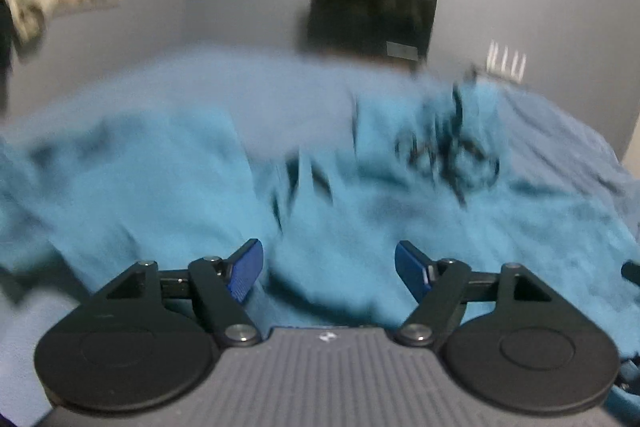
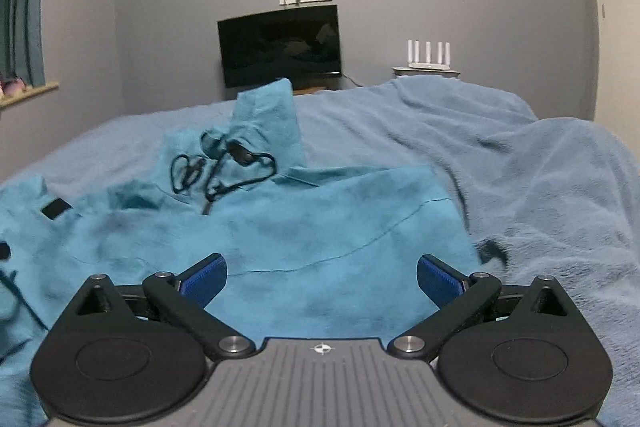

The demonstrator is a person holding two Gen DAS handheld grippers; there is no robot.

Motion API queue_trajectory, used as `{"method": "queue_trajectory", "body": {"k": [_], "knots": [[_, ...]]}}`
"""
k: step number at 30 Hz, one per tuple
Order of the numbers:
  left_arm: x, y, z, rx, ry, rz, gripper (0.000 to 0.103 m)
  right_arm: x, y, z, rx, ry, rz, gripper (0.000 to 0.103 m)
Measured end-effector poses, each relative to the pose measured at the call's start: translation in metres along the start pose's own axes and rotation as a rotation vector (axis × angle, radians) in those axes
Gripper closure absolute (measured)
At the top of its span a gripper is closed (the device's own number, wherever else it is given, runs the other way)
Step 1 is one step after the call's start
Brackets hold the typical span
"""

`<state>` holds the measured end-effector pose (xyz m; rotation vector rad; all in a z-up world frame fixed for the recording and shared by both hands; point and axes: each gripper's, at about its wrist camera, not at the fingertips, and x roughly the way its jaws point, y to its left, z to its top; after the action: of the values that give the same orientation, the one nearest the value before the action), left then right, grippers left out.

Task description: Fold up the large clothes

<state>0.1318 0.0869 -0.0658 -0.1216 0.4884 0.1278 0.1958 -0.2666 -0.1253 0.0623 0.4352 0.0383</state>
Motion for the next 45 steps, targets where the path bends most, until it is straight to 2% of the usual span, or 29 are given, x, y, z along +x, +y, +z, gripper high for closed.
{"method": "queue_trajectory", "body": {"k": [3,6,7,9,13,15,18,21,24,29,32,33,34,35,36,37,39,42,45], "knots": [[-0.026,0.014,0.025,-0.037,-0.066,0.0,0.008,-0.003,0.001,0.001,0.011,-0.021,0.035,0.0],[-0.043,0.051,0.05,-0.154,-0.1,-0.012,0.005,-0.007,0.004,0.002,0.013,-0.025,0.075,0.0],[-0.045,0.068,0.059,-0.179,-0.106,0.007,0.005,-0.008,0.005,0.002,0.013,-0.025,0.085,0.0],[-0.047,0.1,0.073,-0.172,-0.106,0.093,0.005,-0.012,0.007,0.001,0.006,-0.024,0.104,0.0],[-0.035,0.163,0.09,-0.092,-0.077,0.337,0.005,-0.012,0.013,-0.001,-0.029,-0.013,0.125,0.0],[-0.026,0.201,0.094,-0.102,-0.046,0.429,0.005,-0.01,0.016,-0.001,-0.042,-0.003,0.125,0.0],[-0.011,0.256,0.097,-0.178,0.002,0.521,0.005,-0.004,0.021,-0.003,-0.054,0.015,0.135,0.0],[-0.001,0.296,0.097,-0.209,0.017,0.626,0.005,0.001,0.027,-0.005,-0.074,0.032,0.141,0.0],[0.013,0.329,0.093,-0.229,0.052,0.666,0.006,0.004,0.03,-0.008,-0.092,0.041,0.139,0.0],[0.034,0.364,0.088,-0.274,0.08,0.685,0.014,0.011,0.029,-0.008,-0.086,0.057,0.126,0.0],[0.046,0.369,0.085,-0.234,0.082,0.699,0.02,0.017,0.029,-0.01,-0.083,0.074,0.12,0.0],[0.054,0.371,0.082,-0.206,0.095,0.701,0.027,0.019,0.029,-0.01,-0.085,0.083,0.12,0.0],[0.061,0.37,0.083,-0.177,0.11,0.704,0.039,0.021,0.03,-0.011,-0.087,0.093,0.119,0.0],[0.067,0.37,0.083,-0.152,0.123,0.709,0.045,0.023,0.031,-0.013,-0.088,0.103,0.117,0.0],[0.074,0.368,0.082,-0.13,0.135,0.7,0.062,0.025,0.032,-0.014,-0.088,0.111,0.115,0.0],[0.076,0.366,0.083,-0.122,0.138,0.686,0.079,0.027,0.033,-0.014,-0.088,0.117,0.114,0.0],[0.075,0.357,0.089,-0.134,0.116,0.646,0.084,0.027,0.033,-0.014,-0.089,0.119,0.117,0.0],[0.059,0.335,0.106,-0.152,0.022,0.554,0.09,0.026,0.035,-0.014,-0.104,0.113,0.125,0.0],[0.038,0.295,0.133,-0.093,-0.059,0.453,0.097,0.021,0.036,-0.014,-0.12,0.096,0.135,0.0]]}}
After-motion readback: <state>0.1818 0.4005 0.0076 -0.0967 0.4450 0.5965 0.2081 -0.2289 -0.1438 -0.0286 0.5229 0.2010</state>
